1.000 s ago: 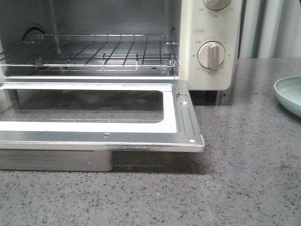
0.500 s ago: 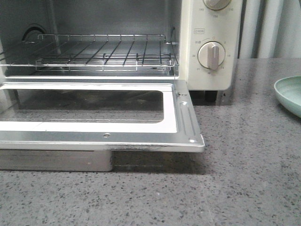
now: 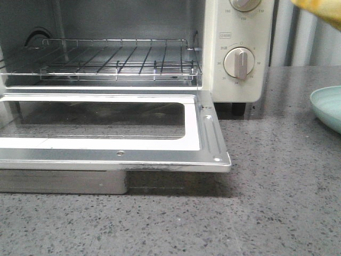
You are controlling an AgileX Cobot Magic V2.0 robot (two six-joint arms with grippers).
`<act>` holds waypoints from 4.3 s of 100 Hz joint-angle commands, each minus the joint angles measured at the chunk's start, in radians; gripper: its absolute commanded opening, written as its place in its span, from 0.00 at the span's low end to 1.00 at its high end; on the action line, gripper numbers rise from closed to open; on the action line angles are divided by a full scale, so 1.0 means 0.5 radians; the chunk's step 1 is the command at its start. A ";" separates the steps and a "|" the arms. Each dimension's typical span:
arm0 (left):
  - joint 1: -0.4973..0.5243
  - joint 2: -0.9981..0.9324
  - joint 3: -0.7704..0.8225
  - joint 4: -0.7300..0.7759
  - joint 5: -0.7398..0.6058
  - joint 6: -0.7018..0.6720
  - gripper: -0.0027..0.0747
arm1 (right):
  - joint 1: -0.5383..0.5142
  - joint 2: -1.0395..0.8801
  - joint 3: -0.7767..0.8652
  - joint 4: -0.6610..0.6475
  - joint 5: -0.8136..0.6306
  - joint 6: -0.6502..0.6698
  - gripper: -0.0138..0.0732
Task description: Put bread in oven
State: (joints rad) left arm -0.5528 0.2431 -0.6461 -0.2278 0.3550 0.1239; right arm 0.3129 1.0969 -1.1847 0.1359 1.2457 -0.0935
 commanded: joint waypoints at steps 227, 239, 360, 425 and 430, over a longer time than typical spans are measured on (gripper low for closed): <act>-0.005 0.027 -0.063 -0.012 -0.164 0.002 0.01 | 1.172 1.115 -0.967 -1.354 -0.612 -0.099 0.62; -0.005 0.027 -0.063 -0.012 -0.160 0.002 0.01 | 1.172 1.115 -0.967 -1.372 -0.608 -0.094 0.64; -0.005 0.027 -0.063 -0.012 -0.160 0.002 0.01 | 1.264 1.110 -0.967 -1.444 -0.559 -0.090 0.90; 0.604 -0.213 -0.051 0.237 0.089 -0.008 0.01 | 1.570 0.975 -0.967 -1.423 -0.405 -0.026 0.90; 0.694 -0.253 -0.031 0.237 0.094 -0.008 0.01 | 1.570 0.966 -0.967 -1.420 -0.385 -0.021 0.90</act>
State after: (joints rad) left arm -0.2655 0.1244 -0.6461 -0.1042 0.4563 0.1239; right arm 1.0952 1.6392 -1.6359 -0.5413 1.0660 -0.1206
